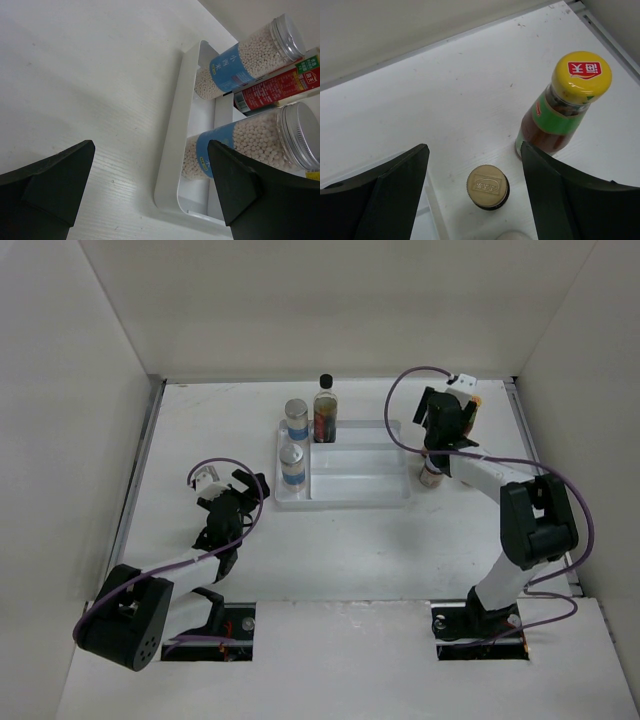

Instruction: Organize the condiment bottles

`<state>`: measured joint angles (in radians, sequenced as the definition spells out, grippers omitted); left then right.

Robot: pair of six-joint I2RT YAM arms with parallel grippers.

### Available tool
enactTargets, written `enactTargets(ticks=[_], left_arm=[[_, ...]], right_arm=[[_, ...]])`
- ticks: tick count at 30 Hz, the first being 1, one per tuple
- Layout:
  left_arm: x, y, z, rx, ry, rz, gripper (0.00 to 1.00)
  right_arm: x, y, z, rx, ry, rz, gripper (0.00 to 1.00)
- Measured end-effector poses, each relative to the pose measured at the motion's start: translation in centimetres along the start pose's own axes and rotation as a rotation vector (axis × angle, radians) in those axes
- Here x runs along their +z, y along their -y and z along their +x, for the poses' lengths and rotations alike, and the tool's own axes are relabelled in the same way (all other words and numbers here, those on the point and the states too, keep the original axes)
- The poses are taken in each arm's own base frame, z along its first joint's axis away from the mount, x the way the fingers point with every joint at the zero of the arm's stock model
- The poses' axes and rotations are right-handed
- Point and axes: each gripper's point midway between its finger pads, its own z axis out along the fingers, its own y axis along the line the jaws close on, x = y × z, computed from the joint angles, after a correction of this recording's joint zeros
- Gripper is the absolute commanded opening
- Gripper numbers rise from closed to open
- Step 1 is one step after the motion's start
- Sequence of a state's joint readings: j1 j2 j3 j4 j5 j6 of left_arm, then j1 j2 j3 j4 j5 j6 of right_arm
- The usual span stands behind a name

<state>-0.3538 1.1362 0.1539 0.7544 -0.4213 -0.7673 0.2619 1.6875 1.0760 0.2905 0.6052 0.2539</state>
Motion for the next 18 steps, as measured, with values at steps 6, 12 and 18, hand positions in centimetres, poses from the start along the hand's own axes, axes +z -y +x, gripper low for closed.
enactTargets(ticks=[6,12,18], left_arm=[[0.1,0.2,0.0,-0.001,-0.005,0.007,1.00],[0.1,0.3,0.1,-0.003,-0.007,0.009,1.00],[0.1,0.3,0.1,-0.004,-0.008,0.010,1.00]], right_arm=[[0.7,0.8,0.6,0.033,-0.009,0.035,0.70],[1.1,1.3,3.1,0.015,-0.071,0.059,0.49],[1.2,1.6,3.8,0.016,-0.087,0.074,0.22]])
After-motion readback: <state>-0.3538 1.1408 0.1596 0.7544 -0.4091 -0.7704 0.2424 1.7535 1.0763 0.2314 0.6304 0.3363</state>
